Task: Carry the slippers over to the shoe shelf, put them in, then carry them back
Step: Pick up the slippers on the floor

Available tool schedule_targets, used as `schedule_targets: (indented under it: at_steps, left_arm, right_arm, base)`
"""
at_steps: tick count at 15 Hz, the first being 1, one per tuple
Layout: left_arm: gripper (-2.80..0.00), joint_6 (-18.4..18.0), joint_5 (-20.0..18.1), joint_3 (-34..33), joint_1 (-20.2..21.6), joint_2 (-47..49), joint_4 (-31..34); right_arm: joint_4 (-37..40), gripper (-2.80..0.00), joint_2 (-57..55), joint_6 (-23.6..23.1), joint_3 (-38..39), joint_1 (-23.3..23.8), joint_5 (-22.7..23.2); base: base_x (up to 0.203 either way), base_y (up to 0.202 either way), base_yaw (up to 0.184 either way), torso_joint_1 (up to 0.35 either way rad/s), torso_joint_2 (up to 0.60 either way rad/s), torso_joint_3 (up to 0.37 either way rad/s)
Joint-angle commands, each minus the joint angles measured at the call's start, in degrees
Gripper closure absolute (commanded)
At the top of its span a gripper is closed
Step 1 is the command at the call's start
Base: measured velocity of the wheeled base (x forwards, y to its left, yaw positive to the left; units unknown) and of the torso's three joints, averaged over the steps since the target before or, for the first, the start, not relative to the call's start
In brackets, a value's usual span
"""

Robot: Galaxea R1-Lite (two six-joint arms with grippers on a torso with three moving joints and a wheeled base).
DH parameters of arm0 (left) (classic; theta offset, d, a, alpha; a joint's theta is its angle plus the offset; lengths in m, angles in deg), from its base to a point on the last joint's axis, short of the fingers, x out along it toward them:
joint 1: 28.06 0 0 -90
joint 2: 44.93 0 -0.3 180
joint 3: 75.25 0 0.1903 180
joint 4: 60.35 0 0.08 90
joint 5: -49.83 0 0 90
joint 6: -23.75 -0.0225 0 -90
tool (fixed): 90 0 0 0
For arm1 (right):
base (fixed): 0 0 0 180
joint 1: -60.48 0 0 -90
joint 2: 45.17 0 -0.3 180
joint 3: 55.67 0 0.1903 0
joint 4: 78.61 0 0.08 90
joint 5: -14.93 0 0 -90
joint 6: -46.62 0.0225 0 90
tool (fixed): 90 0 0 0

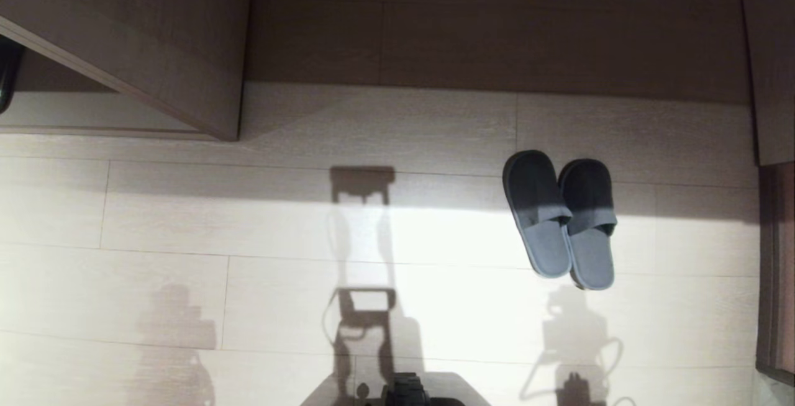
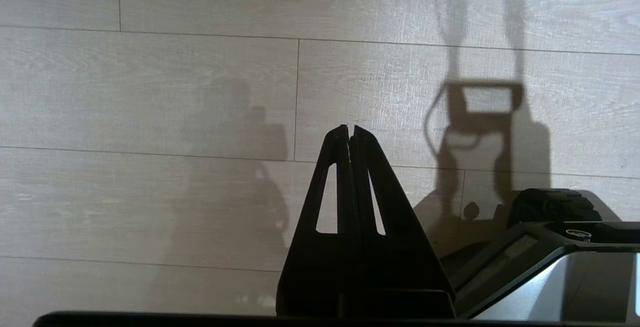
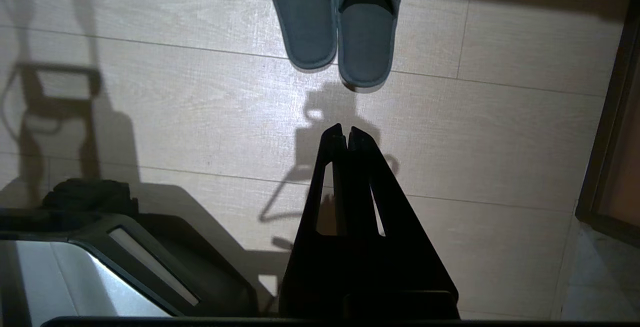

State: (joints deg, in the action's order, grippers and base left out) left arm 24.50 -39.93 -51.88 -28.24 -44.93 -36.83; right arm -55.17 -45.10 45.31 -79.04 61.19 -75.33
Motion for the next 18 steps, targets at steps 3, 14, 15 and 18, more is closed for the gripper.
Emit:
schedule_targets:
  at_steps: [3,14,15,18]
  left_arm:
    - [0.00,0.0,0.0,-0.1,0.0,0.0,0.0]
    - [0.00,0.0,0.0,-0.1,0.0,0.0,0.0]
    - [0.00,0.0,0.0,-0.1,0.0,0.0,0.0]
    - [0.00,0.0,0.0,-0.1,0.0,0.0,0.0]
  right_arm:
    - [0.0,0.00,0.1,0.0,0.0,0.0,0.0]
    - [0.0,0.00,0.1,0.0,0.1,0.0,0.1]
    - [0.0,0.00,0.1,0.0,0.1,0.0,0.1]
    - [2.6,0.00,-3.6,-0.4,-3.0,-0.1,0.7]
  base:
    - [0.000,0.000,0.000,0.006,0.01,-0.201]
    - [0.000,0.000,0.000,0.002,0.00,-0.196]
    - [0.000,0.000,0.000,0.002,0.00,-0.198]
    - [0.000,0.000,0.000,0.005,0.00,-0.197]
